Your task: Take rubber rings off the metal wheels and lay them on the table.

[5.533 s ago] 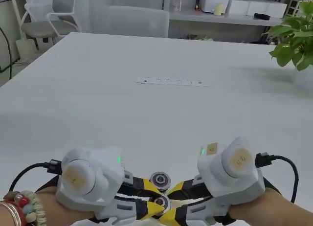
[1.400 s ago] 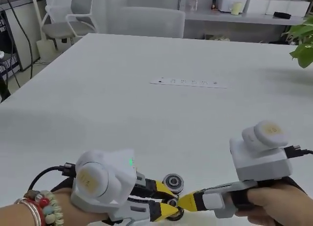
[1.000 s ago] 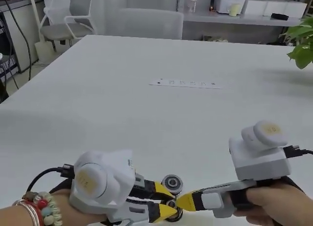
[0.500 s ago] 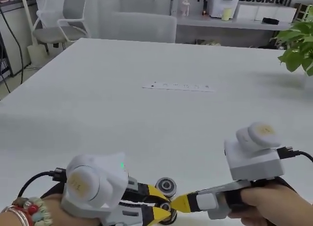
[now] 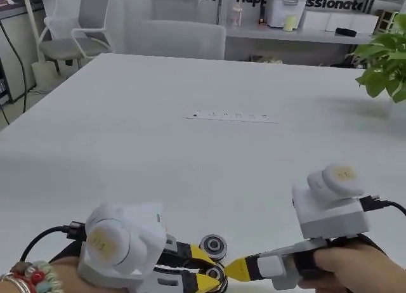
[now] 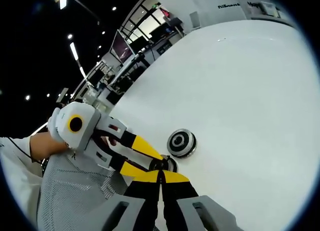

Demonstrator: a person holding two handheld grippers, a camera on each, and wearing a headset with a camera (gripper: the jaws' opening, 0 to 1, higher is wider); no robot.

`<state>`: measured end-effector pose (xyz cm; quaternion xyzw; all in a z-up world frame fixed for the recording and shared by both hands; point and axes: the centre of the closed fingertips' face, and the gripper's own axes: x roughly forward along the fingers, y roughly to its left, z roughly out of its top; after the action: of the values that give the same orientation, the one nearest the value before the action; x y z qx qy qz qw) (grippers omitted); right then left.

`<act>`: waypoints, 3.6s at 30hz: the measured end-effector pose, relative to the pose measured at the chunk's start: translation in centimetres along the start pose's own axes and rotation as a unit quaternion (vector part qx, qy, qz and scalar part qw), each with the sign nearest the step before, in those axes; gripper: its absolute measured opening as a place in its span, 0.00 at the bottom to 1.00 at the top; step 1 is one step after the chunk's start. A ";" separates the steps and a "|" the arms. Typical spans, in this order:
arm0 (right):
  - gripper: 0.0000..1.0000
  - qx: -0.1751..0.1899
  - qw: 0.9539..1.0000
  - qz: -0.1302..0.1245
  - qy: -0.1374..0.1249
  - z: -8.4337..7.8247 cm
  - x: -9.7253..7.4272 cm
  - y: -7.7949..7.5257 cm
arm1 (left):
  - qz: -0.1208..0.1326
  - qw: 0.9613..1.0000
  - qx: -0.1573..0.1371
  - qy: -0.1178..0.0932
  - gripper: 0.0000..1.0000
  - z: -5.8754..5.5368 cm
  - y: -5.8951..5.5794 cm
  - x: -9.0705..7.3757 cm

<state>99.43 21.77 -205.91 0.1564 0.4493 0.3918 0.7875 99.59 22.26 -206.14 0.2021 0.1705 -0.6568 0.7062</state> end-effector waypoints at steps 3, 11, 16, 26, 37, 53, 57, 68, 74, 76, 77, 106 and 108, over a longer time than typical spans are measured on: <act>0.00 0.000 1.000 -0.001 -0.001 0.1 -0.1 -0.2 | -0.003 1.000 0.000 0.000 0.08 0.0 -0.1 0.0; 0.00 0.009 1.000 0.004 -0.003 0.0 -0.1 -0.1 | -0.004 1.000 0.002 0.000 0.08 0.0 -0.1 0.0; 0.00 0.007 1.000 0.008 -0.003 0.1 -0.2 0.3 | -0.006 1.000 0.004 -0.006 0.08 0.0 -0.1 0.0; 0.00 0.006 0.999 0.029 -0.020 0.8 -0.4 1.3 | -0.008 1.000 -0.001 -0.014 0.08 -0.1 -0.1 0.0; 0.00 0.002 1.000 0.006 -0.007 0.0 -0.4 0.1 | -0.007 1.000 -0.005 -0.011 0.08 0.0 -0.1 0.0; 0.00 -0.002 1.000 -0.005 -0.001 -0.1 -0.3 -0.2 | -0.007 1.000 -0.009 0.005 0.09 0.1 -0.2 0.1; 0.00 -0.003 1.000 -0.006 0.000 -0.2 -0.4 -0.3 | -0.019 1.000 -0.020 0.008 0.14 0.1 -0.5 0.0; 0.00 -0.002 1.000 -0.009 -0.002 -0.1 -0.5 -0.5 | -0.047 0.998 0.011 0.034 0.31 0.2 -1.7 -0.4; 0.00 -0.003 1.000 -0.009 -0.003 0.0 -0.5 -0.5 | -0.038 0.999 0.013 0.015 0.39 1.9 -1.2 -1.2; 0.00 -0.002 1.000 -0.008 -0.003 0.0 -0.5 -0.5 | -0.038 0.999 0.013 0.010 0.42 2.2 -1.2 -1.4; 0.00 -0.002 1.000 -0.007 -0.003 0.0 -0.5 -0.5 | -0.038 0.999 0.010 0.009 0.43 2.3 -1.1 -1.4; 0.00 -0.014 1.000 -0.007 -0.002 -0.1 -0.7 -0.7 | 0.013 1.000 -0.014 -0.014 0.91 5.9 0.3 -10.0; 0.00 -0.014 1.000 -0.007 -0.002 -0.1 -0.7 -0.7 | 0.027 0.999 -0.017 -0.020 0.93 6.0 0.6 -11.0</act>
<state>99.53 20.79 -205.98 0.1430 0.4431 0.3926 0.7932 99.20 28.68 -195.37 0.1817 0.1621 -0.6382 0.7304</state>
